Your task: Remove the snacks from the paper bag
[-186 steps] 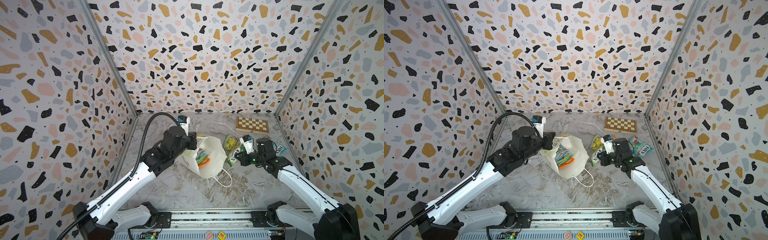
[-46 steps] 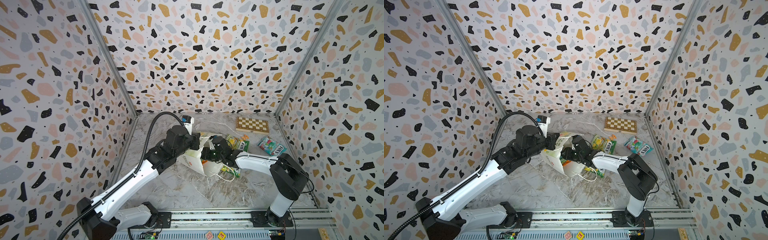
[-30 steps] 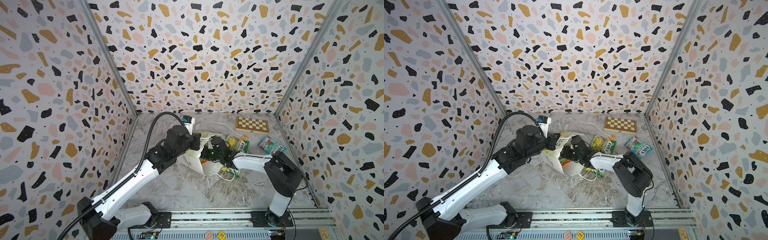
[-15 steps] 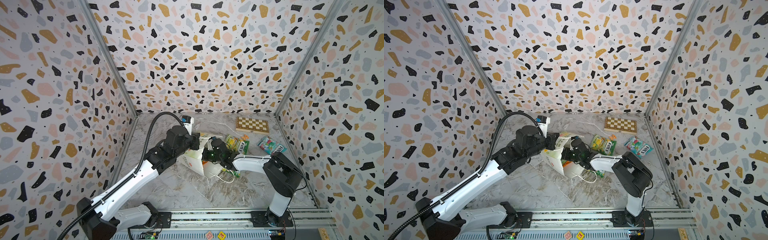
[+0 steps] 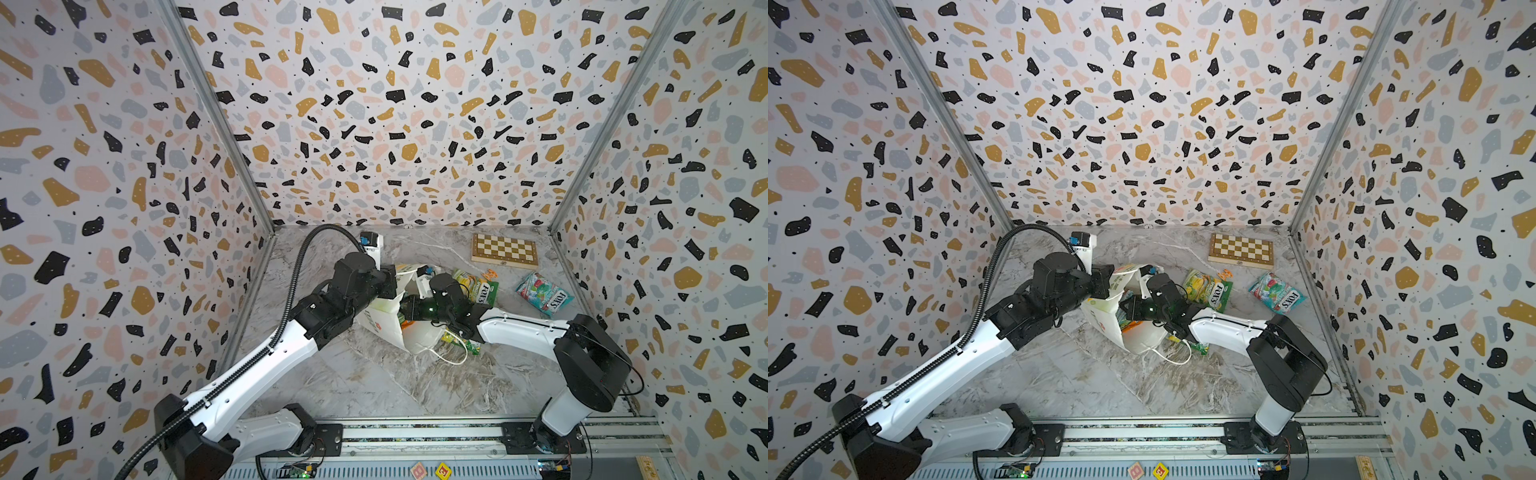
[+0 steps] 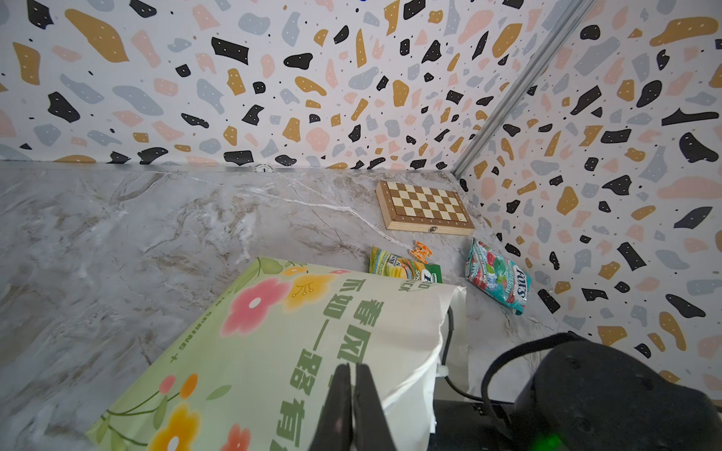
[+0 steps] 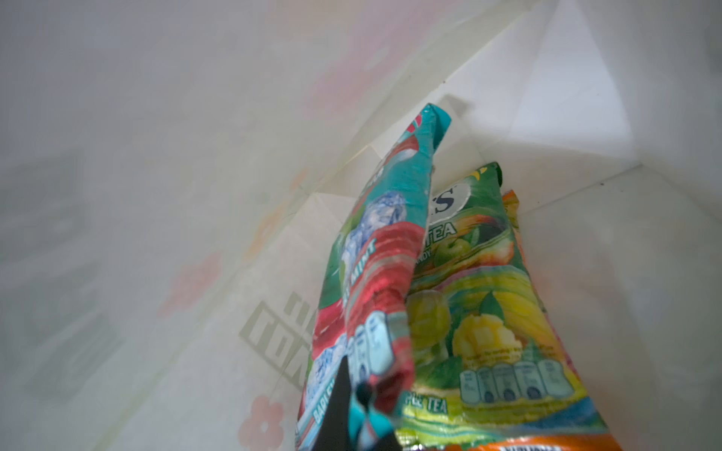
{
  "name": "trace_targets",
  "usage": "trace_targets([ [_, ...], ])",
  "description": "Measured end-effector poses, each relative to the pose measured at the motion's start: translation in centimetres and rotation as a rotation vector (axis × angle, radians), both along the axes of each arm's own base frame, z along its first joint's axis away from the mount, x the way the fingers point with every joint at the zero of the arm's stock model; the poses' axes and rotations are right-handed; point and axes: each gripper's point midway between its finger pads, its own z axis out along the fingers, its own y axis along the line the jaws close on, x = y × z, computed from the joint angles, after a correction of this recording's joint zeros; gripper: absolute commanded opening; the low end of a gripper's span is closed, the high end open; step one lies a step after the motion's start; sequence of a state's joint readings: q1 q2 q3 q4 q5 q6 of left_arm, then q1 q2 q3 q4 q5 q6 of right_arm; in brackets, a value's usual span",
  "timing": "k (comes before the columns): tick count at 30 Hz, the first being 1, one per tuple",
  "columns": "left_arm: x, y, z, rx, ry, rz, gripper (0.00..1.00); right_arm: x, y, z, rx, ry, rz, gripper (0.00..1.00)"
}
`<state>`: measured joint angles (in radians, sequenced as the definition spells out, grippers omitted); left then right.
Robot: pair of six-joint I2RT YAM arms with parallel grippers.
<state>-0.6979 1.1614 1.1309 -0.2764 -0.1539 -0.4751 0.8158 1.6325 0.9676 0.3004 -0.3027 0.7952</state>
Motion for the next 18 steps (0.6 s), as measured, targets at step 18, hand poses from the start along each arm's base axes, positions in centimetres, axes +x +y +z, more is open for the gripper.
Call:
trace_targets([
  [18, 0.4, 0.6, -0.1, 0.004, -0.005, 0.046, 0.0, -2.6, -2.7, 4.6, -0.087, -0.185, 0.095, 0.0],
])
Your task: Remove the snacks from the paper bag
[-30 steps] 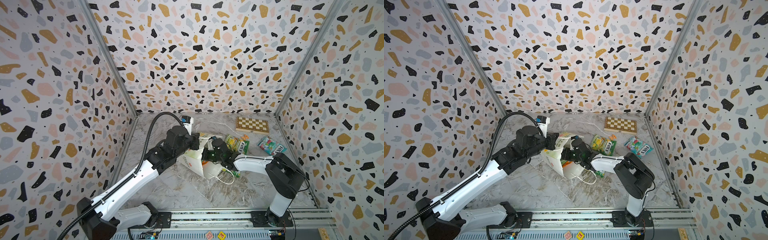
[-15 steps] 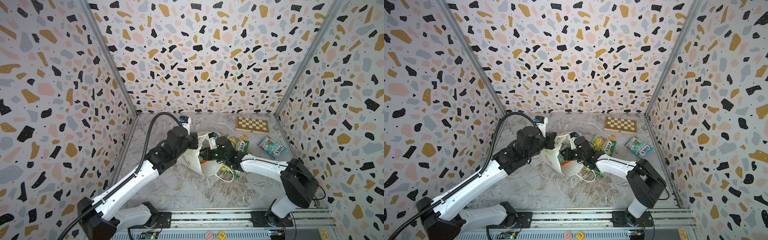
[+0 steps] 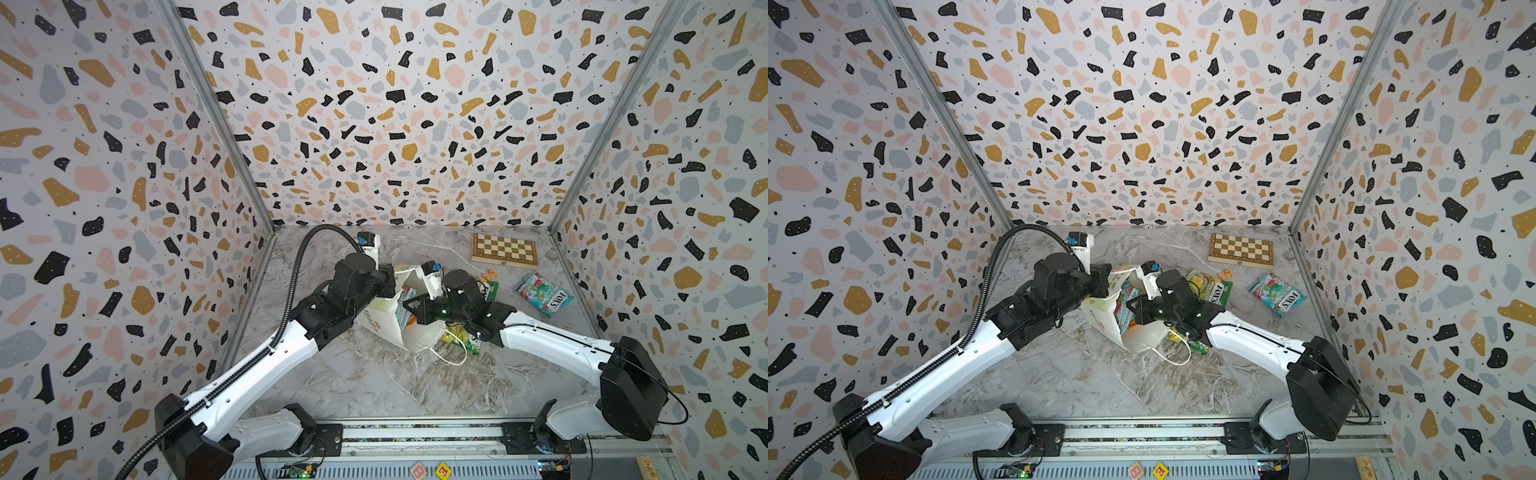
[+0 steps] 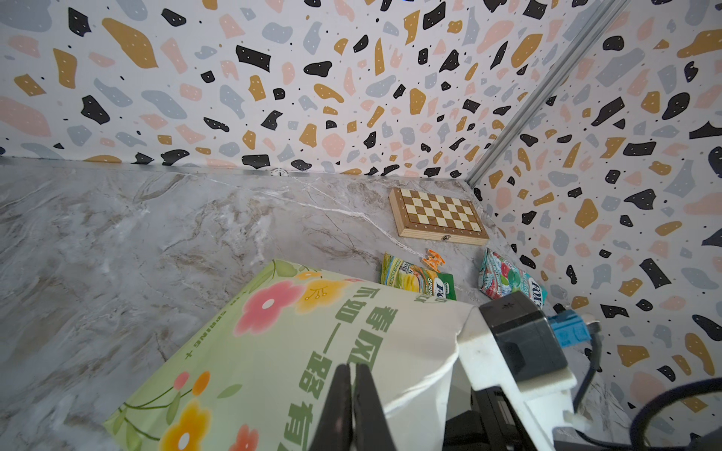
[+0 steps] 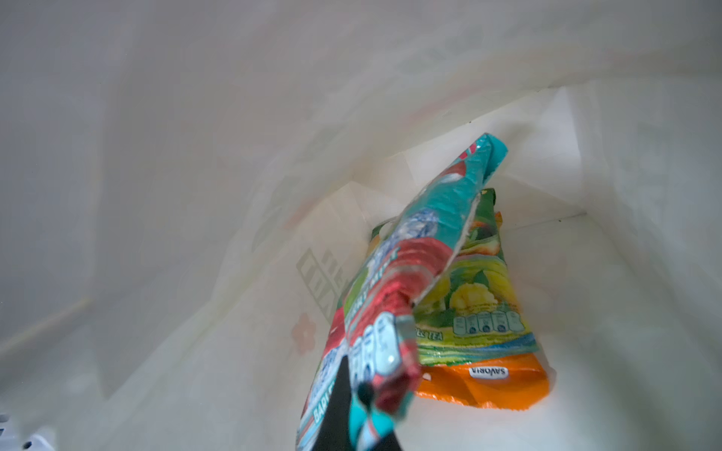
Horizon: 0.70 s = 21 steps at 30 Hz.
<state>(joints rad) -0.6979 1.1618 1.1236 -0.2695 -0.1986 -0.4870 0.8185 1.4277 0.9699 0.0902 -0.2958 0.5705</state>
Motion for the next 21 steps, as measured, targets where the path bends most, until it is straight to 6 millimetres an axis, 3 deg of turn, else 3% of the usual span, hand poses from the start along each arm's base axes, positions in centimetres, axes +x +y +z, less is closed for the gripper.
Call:
trace_targets([
  [21, 0.0, 0.1, -0.3, 0.004, 0.003, 0.003, 0.0, -2.9, -4.2, 9.0, 0.045, -0.278, 0.016, 0.0],
])
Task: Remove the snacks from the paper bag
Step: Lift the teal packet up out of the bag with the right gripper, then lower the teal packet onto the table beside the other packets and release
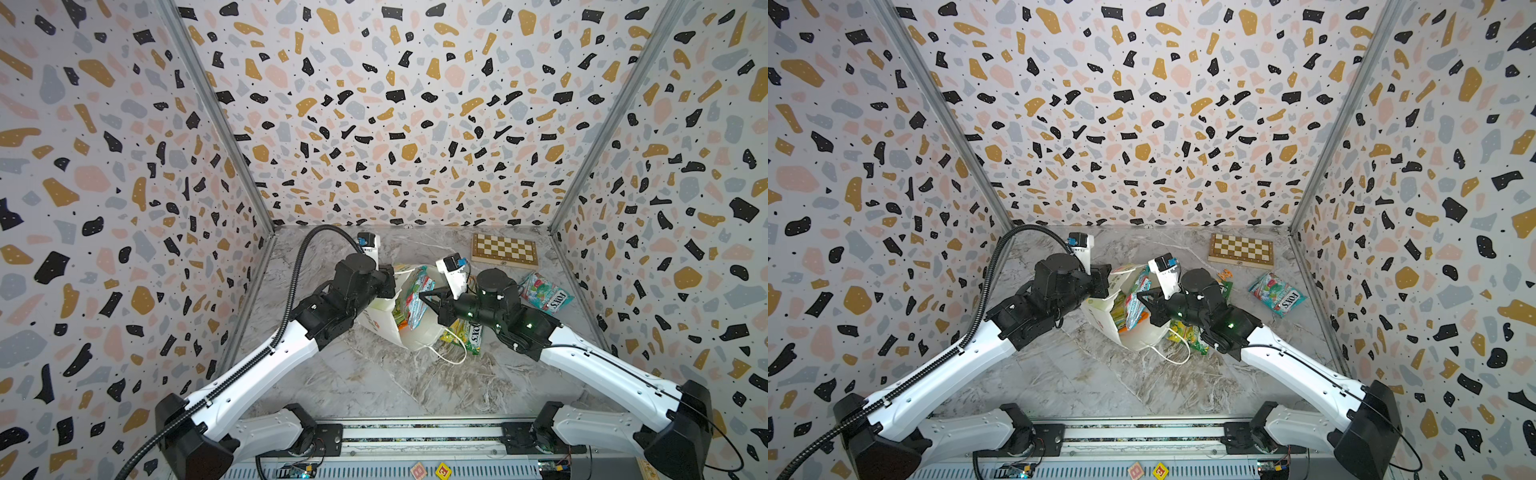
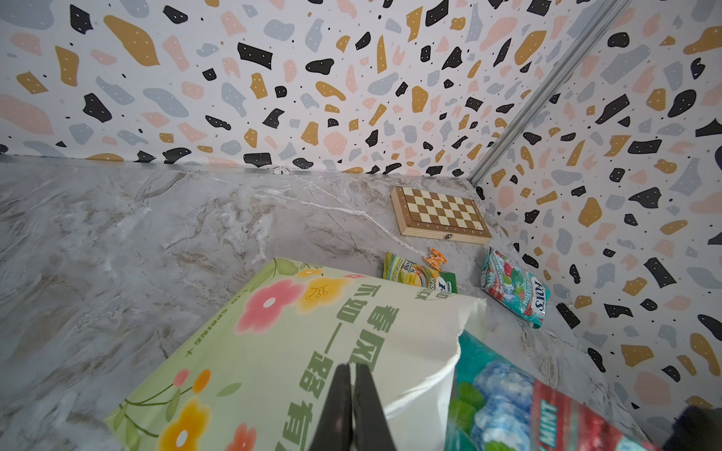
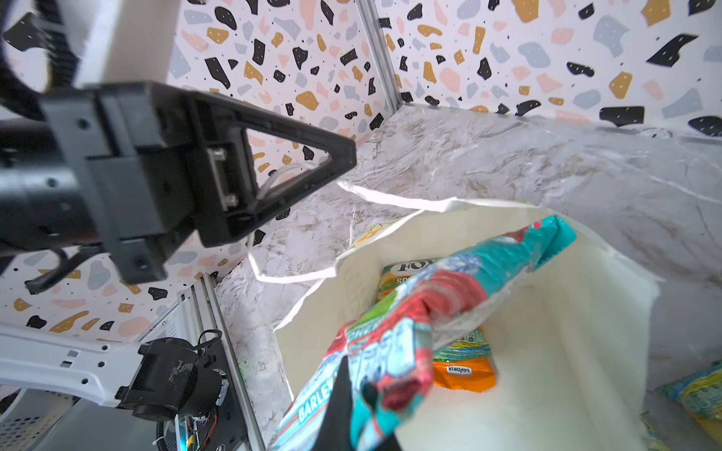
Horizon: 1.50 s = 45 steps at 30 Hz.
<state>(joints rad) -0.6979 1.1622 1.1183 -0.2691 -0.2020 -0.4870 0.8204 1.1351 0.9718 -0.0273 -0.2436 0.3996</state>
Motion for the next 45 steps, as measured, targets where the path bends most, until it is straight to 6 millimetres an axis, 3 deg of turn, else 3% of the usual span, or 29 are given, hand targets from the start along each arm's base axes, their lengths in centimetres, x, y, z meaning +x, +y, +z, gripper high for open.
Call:
trace_targets([
  [18, 0.0, 0.0, -0.6, 0.007, 0.008, 0.0, 0.0, -0.8, -4.8, 6.8, 0.045, -0.215, -0.136, 0.0],
  [24, 0.0, 0.0, -0.5, 0.005, 0.006, 0.0, 0.0, 0.2, -7.2, 7.2, 0.006, -0.235, -0.263, 0.0],
  [29, 0.0, 0.0, -0.5, 0.005, 0.005, 0.0, 0.0, 2.9, -11.1, 5.4, -0.09, -0.192, -0.437, 0.0],
  [34, 0.0, 0.0, -0.5, 0.005, 0.006, 0.0, 0.0, 6.2, -18.1, 2.9, -0.171, -0.094, -0.675, 0.0],
  [39, 0.0, 0.0, -0.5, 0.005, 0.006, 0.0, 0.0, 7.5, -23.9, -0.2, -0.207, 0.01, -0.842, 0.0],
  [45, 0.0, 0.0, -0.5, 0.006, 0.006, 0.0, 0.0, 7.5, -26.8, -5.3, -0.222, 0.163, -0.901, 0.0],
])
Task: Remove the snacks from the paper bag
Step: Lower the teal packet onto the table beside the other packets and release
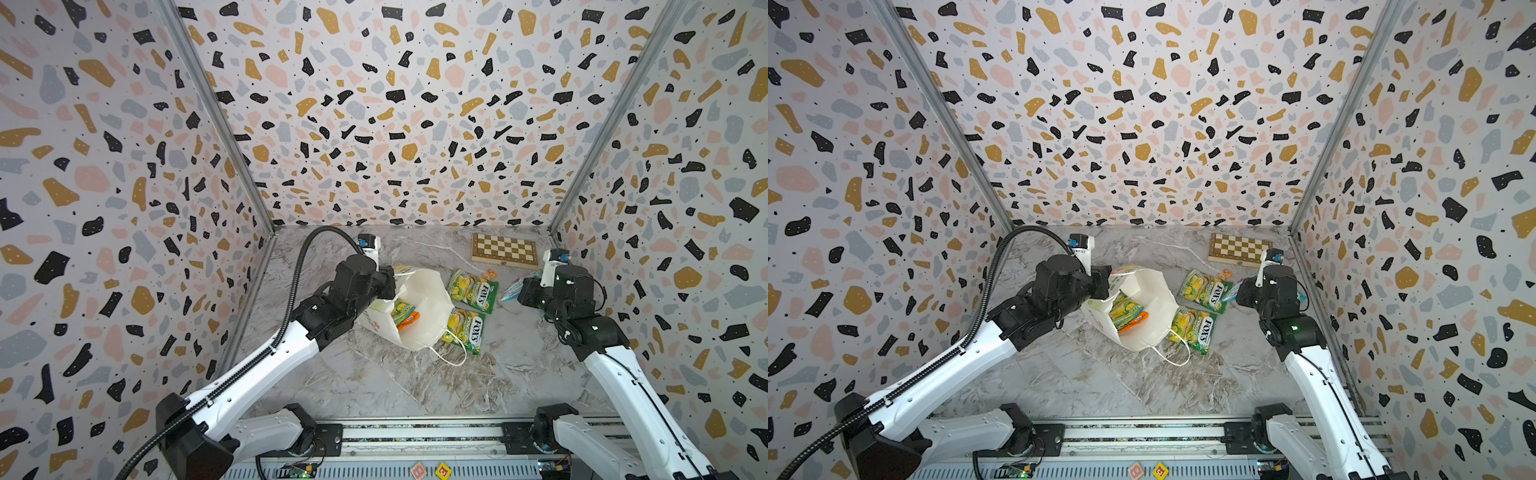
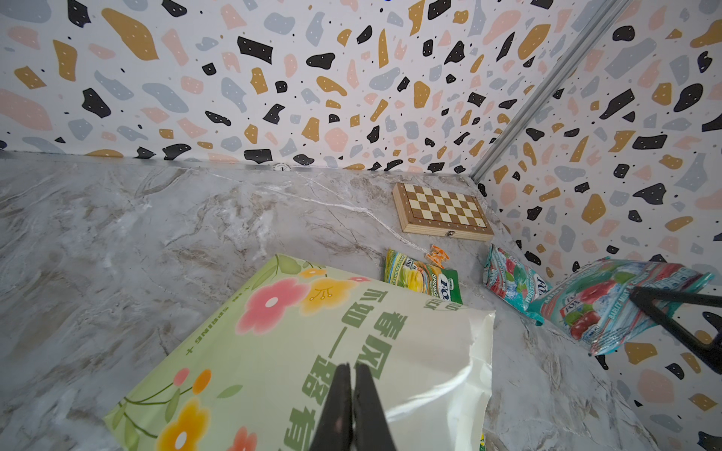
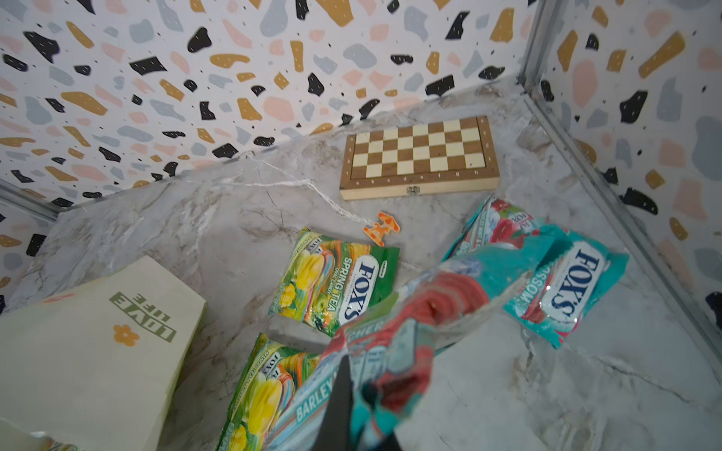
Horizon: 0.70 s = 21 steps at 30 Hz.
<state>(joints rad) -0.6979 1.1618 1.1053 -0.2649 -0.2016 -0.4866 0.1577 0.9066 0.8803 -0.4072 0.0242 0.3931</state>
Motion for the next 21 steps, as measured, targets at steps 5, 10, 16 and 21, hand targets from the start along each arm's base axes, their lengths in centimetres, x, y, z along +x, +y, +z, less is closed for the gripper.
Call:
trace_targets([
  [5, 0.0, 0.0, 0.0, 0.0, 0.0, 0.0, 0.0, -0.1, -0.5, -4.2, 0.078, 0.097, 0.009, 0.0],
  [10, 0.0, 0.0, 0.0, 0.001, 0.001, 0.0, 0.0, 0.3, -0.7, -7.2, 0.17, 0.163, 0.021, 0.0],
  [16, 0.0, 0.0, -0.1, 0.003, 0.003, 0.0, 0.0, 0.4, -0.6, -9.2, 0.23, 0.194, 0.043, 0.0],
  [21, 0.0, 0.0, -0.1, 0.003, 0.003, 0.0, 0.0, 0.4, -0.6, -9.6, 0.239, 0.191, 0.049, 0.0],
])
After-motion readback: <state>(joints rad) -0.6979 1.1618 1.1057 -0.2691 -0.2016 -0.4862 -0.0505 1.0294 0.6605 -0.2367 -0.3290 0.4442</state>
